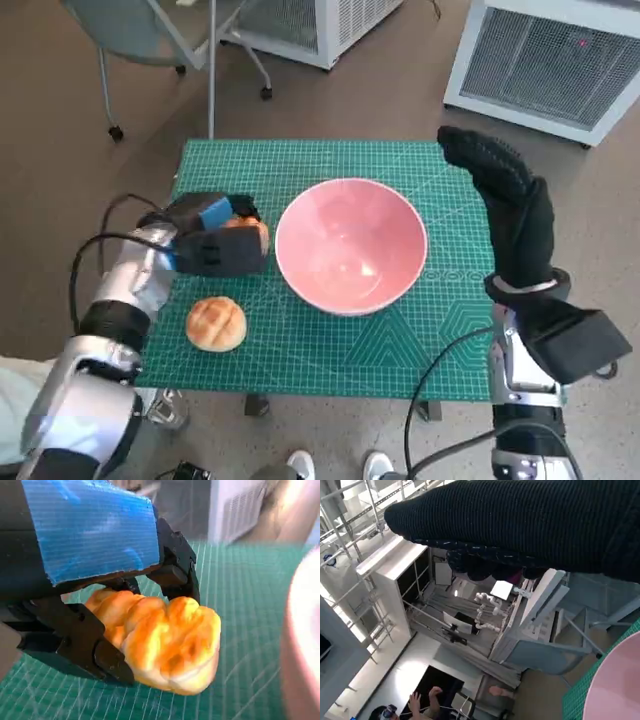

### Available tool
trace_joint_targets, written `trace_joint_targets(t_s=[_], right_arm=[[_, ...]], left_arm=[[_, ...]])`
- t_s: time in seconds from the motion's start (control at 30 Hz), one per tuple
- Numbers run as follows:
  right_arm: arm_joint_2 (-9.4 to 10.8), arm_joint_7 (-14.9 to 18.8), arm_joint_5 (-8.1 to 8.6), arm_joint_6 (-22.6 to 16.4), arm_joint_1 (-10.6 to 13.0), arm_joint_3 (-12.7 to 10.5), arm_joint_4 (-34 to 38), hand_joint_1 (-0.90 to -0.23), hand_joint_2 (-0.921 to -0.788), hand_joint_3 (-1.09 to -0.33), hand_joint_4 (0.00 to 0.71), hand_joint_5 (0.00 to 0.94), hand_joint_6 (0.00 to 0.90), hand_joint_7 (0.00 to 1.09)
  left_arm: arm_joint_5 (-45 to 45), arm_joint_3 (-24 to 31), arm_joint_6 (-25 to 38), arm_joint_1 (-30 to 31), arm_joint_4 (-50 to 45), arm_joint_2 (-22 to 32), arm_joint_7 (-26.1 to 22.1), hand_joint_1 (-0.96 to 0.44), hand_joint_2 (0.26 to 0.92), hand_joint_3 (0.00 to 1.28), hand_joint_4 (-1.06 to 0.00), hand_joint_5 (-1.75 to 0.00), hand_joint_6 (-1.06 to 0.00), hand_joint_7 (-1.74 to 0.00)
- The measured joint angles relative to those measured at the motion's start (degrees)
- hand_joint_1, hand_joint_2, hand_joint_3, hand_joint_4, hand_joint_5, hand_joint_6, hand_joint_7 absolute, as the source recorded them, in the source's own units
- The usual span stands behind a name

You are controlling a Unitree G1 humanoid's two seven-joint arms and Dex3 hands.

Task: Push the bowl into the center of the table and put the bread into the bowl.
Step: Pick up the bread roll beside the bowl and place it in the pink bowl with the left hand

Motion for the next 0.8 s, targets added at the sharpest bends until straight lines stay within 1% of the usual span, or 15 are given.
trace_joint_targets(t_s=[0.33,0.43,0.53,0.63,0.8], right_arm=[[0.04,0.28,0.08,0.0,0.0,0.1,0.0,-0.71,-0.921,-0.777,0.159,0.0,-0.001,0.5],[0.04,0.54,0.12,0.01,0.0,0.1,0.0,-0.71,-0.921,-0.778,0.159,0.0,-0.001,0.5],[0.05,0.77,0.24,0.06,0.0,0.1,0.0,-0.709,-0.921,-0.778,0.158,0.0,-0.001,0.5],[0.05,1.1,0.52,0.11,0.01,0.09,0.0,-0.709,-0.921,-0.777,0.158,0.0,-0.001,0.5],[0.05,1.5,0.87,0.13,0.0,0.07,0.02,-0.709,-0.921,-0.777,0.158,0.0,-0.001,0.5]], left_arm=[[-4.06,7.8,1.21,4.7,-21.24,4.98,-1.22,0.0,0.92,0.04,-0.74,-1.09,-0.64,-1.17],[-4.99,10.14,1.55,6.71,-27.81,5.7,-1.19,0.0,0.918,0.03,-0.76,-1.08,-0.65,-1.14],[-5.34,12.31,1.87,8.91,-34.26,5.87,-0.94,0.0,0.916,0.02,-0.78,-1.09,-0.67,-1.11],[-5.56,13.94,1.8,10.84,-40.07,5.7,-0.04,0.0,0.912,0.02,-0.78,-1.13,-0.69,-1.02],[-5.32,14.9,1.14,12.63,-47.36,4.23,2.37,0.0,0.911,0.02,-0.79,-1.17,-0.71,-0.97]])
